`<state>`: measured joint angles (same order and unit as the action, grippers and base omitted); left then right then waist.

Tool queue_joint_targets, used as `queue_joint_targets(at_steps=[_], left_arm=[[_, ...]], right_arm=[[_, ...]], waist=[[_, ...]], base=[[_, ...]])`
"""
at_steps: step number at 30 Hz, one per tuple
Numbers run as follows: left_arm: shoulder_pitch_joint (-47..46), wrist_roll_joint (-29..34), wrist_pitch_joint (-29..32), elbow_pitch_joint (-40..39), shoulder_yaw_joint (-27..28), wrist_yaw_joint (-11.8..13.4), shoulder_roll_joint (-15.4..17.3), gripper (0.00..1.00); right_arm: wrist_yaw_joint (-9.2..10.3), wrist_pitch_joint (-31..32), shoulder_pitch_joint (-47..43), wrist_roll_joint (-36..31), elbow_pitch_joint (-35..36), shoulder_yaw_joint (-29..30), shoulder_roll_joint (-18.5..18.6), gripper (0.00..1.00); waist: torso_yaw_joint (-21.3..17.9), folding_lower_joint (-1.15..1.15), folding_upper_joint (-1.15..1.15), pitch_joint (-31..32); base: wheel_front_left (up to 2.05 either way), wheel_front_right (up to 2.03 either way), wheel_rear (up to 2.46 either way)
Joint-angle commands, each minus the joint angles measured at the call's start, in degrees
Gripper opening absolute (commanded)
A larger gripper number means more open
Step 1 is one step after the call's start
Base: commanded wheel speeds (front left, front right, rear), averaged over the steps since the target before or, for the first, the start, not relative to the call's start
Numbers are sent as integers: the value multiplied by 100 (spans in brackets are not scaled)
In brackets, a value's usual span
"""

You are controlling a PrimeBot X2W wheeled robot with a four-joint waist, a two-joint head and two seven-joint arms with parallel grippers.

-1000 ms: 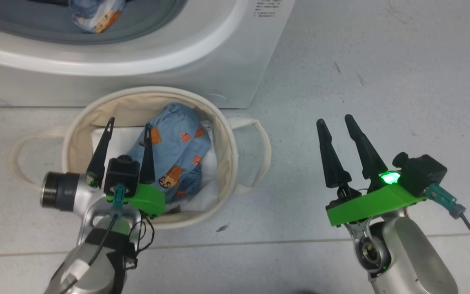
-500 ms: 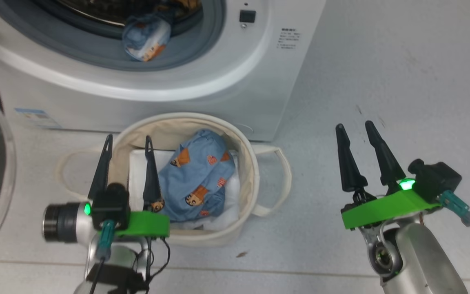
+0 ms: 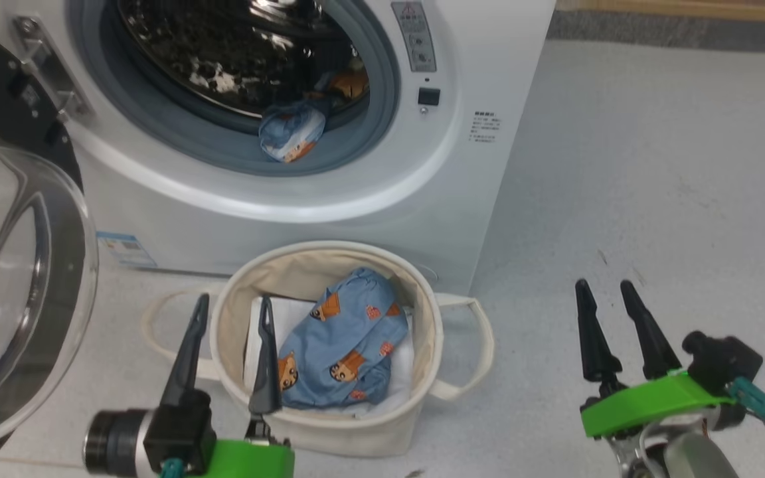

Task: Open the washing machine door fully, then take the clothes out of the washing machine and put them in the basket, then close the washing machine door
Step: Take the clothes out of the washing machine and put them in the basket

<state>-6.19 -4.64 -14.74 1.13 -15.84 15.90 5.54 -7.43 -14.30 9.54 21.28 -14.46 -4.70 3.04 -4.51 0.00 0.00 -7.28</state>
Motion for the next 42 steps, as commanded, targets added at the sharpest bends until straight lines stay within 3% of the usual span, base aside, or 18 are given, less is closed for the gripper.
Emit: queue_joint_targets(at_steps=[1, 16, 42], left_arm=[[48, 20, -26, -245, 193, -77, -39, 100], [610, -190, -26, 505, 395, -468, -197, 100], [549, -125, -26, 542, 418, -478, -264, 100]], right_arm=[[-6, -70, 0, 35, 155, -84, -16, 100], [-6, -70, -283, 136, 162, -336, -16, 100], [-6, -70, -237, 111, 109, -435, -16, 100]], waist=[[17, 0, 0, 192], [-160, 0, 0, 571], [-388, 0, 0, 552]], base=[[0, 0, 0], [0, 0, 0], [0, 0, 0]])
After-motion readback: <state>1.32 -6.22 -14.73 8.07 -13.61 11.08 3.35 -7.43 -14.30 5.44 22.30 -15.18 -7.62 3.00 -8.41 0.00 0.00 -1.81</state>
